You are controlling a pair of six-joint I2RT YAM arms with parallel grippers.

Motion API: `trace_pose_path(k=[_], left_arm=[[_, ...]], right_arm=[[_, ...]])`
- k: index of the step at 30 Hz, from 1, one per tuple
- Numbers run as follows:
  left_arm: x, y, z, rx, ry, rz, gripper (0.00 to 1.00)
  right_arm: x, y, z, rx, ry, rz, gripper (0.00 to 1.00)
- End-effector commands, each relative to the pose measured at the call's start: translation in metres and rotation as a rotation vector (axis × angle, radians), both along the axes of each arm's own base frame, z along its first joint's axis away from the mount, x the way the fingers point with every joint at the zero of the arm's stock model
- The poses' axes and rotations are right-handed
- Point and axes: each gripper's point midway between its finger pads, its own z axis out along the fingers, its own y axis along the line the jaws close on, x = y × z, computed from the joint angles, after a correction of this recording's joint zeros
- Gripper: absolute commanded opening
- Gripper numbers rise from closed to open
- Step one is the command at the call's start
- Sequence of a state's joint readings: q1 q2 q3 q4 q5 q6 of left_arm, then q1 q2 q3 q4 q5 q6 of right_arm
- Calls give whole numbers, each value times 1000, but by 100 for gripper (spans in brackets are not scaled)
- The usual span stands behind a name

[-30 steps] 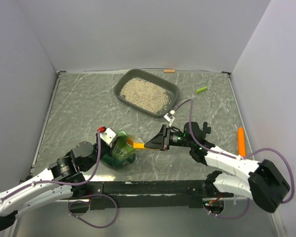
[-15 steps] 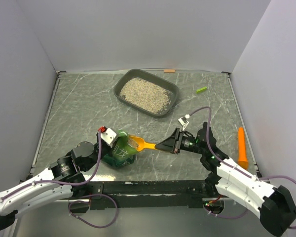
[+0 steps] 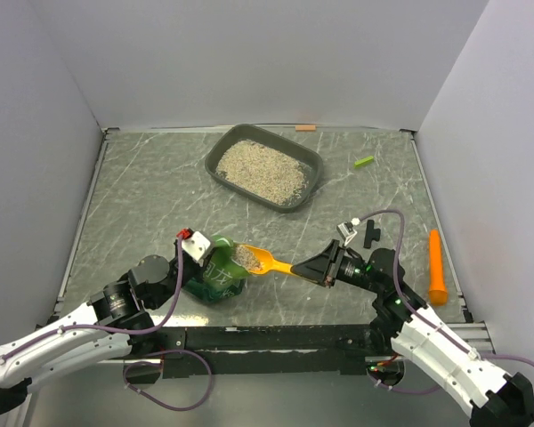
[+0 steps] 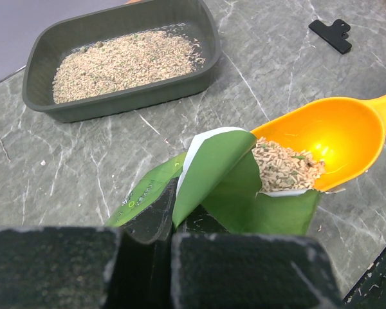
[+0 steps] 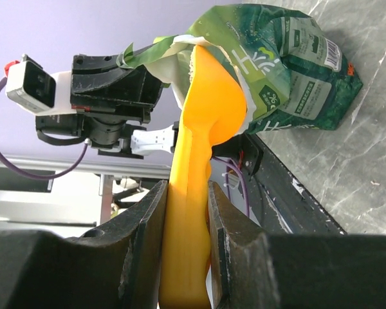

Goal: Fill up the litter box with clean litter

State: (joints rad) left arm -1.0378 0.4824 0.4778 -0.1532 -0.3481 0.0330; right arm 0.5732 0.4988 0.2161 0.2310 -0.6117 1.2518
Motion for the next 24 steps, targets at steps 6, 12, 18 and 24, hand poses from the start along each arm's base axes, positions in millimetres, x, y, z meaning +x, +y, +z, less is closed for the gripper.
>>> trace_pose_path(k=[6, 12, 18, 24], left_arm=[[-1, -7, 17, -65, -26, -18, 1], [-1, -7, 16, -62, -25, -16, 1], [1, -5, 17, -64, -26, 1, 1], [2, -2, 19, -66, -29, 18, 1]], right_arm=[[-3, -11, -12, 31, 65, -63, 0], [-5, -13, -8, 33, 54, -68, 0], [-7, -16, 6, 42, 39, -75, 0], [-9, -20, 30, 63, 5, -93, 0]])
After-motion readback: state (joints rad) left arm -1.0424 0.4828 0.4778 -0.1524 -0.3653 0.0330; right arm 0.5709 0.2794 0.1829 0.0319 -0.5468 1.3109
